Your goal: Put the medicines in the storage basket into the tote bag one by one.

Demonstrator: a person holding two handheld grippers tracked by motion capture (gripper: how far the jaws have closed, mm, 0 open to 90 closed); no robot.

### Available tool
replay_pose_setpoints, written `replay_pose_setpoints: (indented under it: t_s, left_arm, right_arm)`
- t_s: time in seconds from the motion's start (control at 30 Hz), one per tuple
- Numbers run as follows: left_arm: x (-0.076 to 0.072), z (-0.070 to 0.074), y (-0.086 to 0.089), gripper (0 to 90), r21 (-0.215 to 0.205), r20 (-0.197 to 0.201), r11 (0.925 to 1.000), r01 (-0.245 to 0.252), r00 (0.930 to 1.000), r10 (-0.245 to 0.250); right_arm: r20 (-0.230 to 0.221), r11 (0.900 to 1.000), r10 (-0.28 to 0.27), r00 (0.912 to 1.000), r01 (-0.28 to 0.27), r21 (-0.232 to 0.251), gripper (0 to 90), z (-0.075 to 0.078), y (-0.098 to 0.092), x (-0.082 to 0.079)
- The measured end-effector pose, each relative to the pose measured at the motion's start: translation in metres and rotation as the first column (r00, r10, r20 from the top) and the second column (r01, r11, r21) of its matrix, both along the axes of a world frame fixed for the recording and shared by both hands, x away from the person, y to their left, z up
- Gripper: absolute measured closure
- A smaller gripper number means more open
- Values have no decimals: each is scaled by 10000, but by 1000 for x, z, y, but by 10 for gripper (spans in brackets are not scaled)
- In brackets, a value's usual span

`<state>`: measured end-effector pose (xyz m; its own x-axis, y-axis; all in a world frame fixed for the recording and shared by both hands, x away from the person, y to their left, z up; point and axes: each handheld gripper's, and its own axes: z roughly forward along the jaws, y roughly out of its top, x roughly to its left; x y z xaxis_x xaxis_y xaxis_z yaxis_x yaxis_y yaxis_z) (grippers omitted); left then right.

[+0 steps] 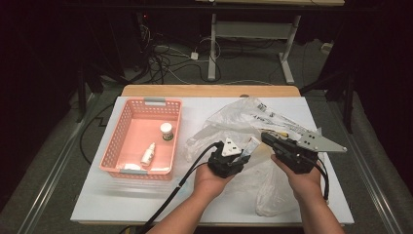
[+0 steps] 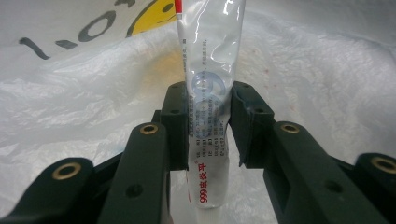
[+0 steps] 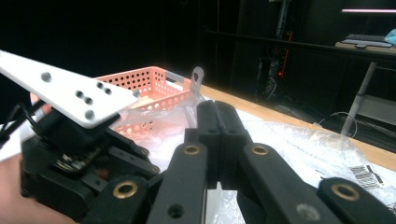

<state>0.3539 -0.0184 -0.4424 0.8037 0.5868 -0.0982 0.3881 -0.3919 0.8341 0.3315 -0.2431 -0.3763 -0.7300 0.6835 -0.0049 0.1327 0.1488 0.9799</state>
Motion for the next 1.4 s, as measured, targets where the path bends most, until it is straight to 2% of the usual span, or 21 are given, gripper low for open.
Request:
replay_pose_setpoints:
  t_s: [0.33,0.7,0.93,1.07,1.2,1.3,1.4]
  left_arm:
    - [12,-14,-17,676,162,-92,9997,-202,9997,204]
    - [21,-26,-30,674,212,-199,9990,-387,9990,391]
    - [29,-35,-39,672,536,-304,9973,-508,9982,525]
    - [29,-33,-39,664,366,-227,9980,-517,9984,526]
    - [25,-28,-38,592,277,-179,9988,-403,9990,408]
    - [21,-25,-35,559,311,-197,9991,-298,9993,304]
    - [17,-23,-32,524,155,-365,9997,-191,9991,197]
  right_arm:
    - [89,10000,0,10000,0,4,900,0,-1,2]
    - [-18,9999,-109,9999,109,94,900,-2,-3,5]
    - [-30,9999,-111,9999,111,102,900,-4,-5,7]
    - [-89,9998,-164,9998,165,123,900,-4,-6,7]
    - [-120,9997,-192,9997,193,128,900,-4,-7,8]
    - [-98,9997,-189,9998,190,128,900,-4,-8,8]
    - [-116,9997,-213,9997,214,112,900,-4,-8,7]
